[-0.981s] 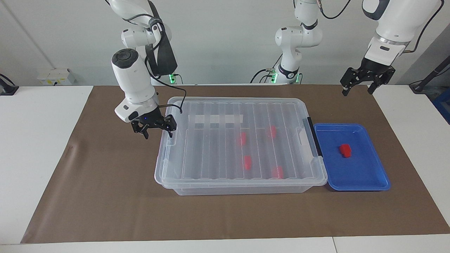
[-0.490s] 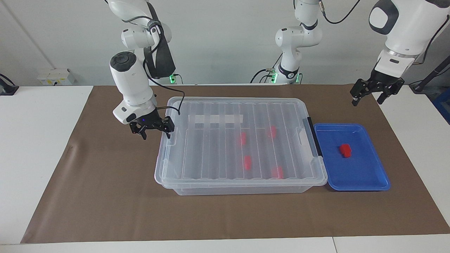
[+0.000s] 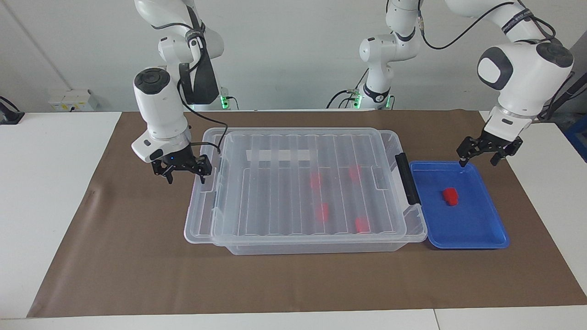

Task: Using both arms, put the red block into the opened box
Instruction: 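Slide the lid toward the right gripper while the left gripper grasps the block, then lift the red block with the left gripper and carry it over the box opening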

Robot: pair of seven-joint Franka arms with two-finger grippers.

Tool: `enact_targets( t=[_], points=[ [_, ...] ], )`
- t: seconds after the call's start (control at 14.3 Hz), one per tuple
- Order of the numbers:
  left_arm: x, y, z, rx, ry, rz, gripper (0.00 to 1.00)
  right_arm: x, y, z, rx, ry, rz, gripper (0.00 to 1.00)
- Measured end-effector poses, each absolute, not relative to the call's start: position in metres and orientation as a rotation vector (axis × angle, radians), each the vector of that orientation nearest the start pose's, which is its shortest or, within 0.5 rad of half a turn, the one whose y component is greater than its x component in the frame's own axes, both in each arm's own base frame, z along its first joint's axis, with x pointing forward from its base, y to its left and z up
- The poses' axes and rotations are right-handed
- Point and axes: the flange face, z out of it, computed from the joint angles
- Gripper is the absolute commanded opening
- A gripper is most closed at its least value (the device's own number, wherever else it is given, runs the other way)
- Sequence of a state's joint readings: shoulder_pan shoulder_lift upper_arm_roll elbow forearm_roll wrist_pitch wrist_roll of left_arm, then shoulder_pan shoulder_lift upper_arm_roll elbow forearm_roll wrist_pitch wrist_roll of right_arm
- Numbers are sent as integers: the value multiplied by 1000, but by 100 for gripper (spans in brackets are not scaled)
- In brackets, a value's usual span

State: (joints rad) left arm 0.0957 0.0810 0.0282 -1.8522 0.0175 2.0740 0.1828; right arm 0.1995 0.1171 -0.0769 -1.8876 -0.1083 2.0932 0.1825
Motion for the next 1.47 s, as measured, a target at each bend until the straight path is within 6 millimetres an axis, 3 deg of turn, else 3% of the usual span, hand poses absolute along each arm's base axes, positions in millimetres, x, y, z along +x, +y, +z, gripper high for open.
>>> enact_targets(
  t=[0.14,0.63,0.77,0.91,0.98,1.05,1.19,1.26,1.47],
  points=[
    [594,85,453,-3088,85,-237,100,595,54,453,-3263,28,-152,100],
    [581,89,333,-3083,73,-259,100,593,6,455,-3276,155,-89,100],
    [578,89,315,-3086,74,-242,100,590,-4,457,-3277,186,-69,100],
    [578,89,310,-3086,74,-245,97,588,-12,459,-3277,208,-52,100],
    [578,89,308,-3086,74,-245,88,587,-15,460,-3277,217,-46,100],
    [578,89,308,-3085,74,-249,72,586,-18,460,-3277,226,-39,100],
    [579,89,305,-3081,74,-267,15,585,-27,462,-3277,237,-34,100],
    [579,89,303,-3080,74,-273,0,584,-34,463,-3278,233,-30,100],
    [579,89,301,-3081,72,-270,0,581,-54,465,-3278,235,-17,100]
  ],
)
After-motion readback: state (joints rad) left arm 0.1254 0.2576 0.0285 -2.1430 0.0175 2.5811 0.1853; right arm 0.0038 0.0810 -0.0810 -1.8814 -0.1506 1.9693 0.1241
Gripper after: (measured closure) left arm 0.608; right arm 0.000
